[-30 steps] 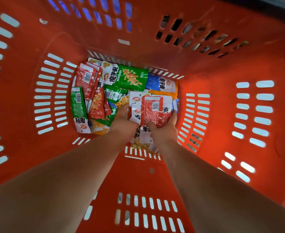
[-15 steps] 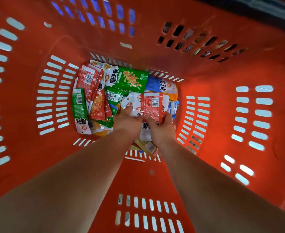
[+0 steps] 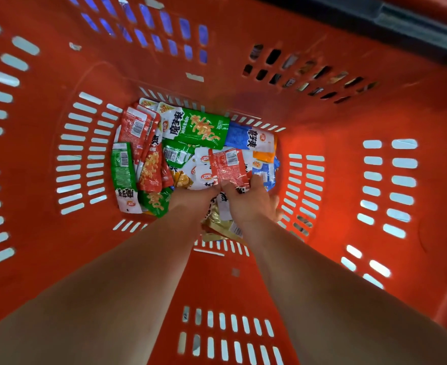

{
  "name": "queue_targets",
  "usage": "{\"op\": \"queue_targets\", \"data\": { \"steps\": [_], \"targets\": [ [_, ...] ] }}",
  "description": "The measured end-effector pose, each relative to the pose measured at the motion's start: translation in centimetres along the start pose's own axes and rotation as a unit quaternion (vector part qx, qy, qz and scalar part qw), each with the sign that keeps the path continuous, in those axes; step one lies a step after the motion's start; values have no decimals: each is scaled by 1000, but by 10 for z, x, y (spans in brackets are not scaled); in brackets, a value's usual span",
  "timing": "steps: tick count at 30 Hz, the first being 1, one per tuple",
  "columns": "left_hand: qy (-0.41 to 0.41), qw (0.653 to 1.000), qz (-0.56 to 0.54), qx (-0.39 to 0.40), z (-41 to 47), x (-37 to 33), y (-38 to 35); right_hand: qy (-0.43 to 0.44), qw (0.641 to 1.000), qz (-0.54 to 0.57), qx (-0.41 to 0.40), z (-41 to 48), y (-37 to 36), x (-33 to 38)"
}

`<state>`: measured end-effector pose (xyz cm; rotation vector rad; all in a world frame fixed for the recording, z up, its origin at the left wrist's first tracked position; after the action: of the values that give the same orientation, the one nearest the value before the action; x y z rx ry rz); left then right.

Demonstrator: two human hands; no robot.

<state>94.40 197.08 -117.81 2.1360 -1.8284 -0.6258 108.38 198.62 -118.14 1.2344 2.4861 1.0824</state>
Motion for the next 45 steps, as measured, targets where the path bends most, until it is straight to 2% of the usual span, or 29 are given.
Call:
{"op": "queue_targets", "data": {
  "steps": [4,6,10,16,25,29,32,38,45],
  "targets": [
    [-17,998,14,53,4,-8,8,42,996,73,5,-5,-3,0],
    [0,996,-8,94,1,-8,14,46,985,159,37,-10,-4,1],
    [18,987,-20,160,-6,-9,27,48,962,255,90,-24,-2,5],
    [6,978,-53,203,-36,-24,58,44,942,291,164,-53,25,22],
    [-13,956,-150,252,-132,-37,125,83,922,313,213,-126,79,57],
    [-84,946,-130,284,-180,-50,160,107,911,323,232,-169,125,72],
    [-128,944,-140,269,-225,-64,184,131,911,310,238,-206,169,87],
    [-177,934,-160,266,-337,-89,239,196,911,283,229,-290,270,118],
    [-230,926,-163,253,-491,-104,289,216,898,312,224,-393,387,108]
  ]
}}
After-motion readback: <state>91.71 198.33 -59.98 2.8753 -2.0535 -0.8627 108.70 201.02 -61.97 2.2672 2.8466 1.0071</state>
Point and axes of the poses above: each hand's wrist, its own z-axis towards the middle knuckle, its own y-axis out of the back of the hand, x = y × z, the point moved 4 cm from there along z, towards the middle knuckle, and after that the axes turned 8 degrees about -x, right-handed, at the moved point
